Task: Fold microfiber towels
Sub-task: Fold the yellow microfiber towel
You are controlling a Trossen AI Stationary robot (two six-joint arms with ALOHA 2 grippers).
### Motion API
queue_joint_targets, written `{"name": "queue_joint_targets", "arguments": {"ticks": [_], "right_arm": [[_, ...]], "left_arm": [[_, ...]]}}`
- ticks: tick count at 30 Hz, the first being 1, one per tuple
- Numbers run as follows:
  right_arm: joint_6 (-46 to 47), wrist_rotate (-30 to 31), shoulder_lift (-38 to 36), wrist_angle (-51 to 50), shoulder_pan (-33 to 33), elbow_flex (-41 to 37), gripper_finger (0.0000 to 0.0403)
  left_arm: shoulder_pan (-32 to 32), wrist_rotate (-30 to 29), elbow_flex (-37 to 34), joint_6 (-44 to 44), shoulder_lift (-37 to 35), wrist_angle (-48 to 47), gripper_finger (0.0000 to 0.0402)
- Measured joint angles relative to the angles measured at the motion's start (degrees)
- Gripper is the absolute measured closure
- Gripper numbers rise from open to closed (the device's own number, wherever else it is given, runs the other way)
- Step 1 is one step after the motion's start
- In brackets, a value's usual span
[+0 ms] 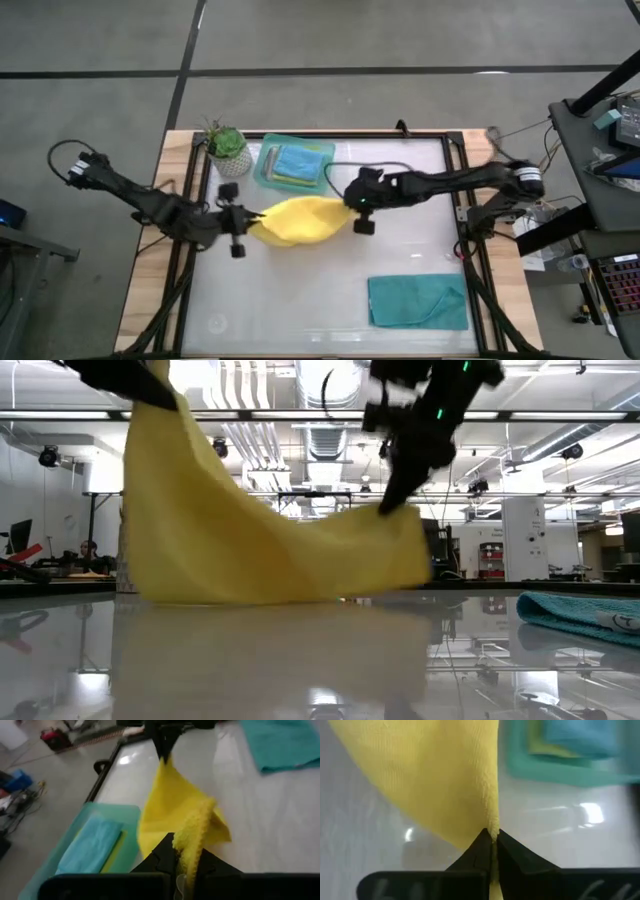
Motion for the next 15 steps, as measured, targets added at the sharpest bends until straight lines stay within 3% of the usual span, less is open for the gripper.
{"name": "queue_joint_targets", "arguments": {"ticks": [4, 8, 11, 15], "right_arm": [[6.26, 1.18, -6.28, -2.73, 0.29, 0.96, 0.0392], [10.08, -1.82, -10.61, -2.46, 0.03, -2.25, 0.0367], [11.76, -1.44, -11.61, -0.11, -1.13, -5.57, 0.0335], [13.59, -0.51, -10.61, 1.91, -7.29, -9.32, 0.0296]], "left_arm": [[-0.09, 2.17, -2.81, 0.44, -5.71, 0.33, 0.0401], [-0.06, 2.01, -7.06, -0.90, -6.97, 4.15, 0.0401], [0.09, -3.13, -9.62, -1.65, -6.57, 8.13, 0.0401], [1.56, -12.51, -11.57, -5.35, -5.41, 10.99, 0.0401]]}}
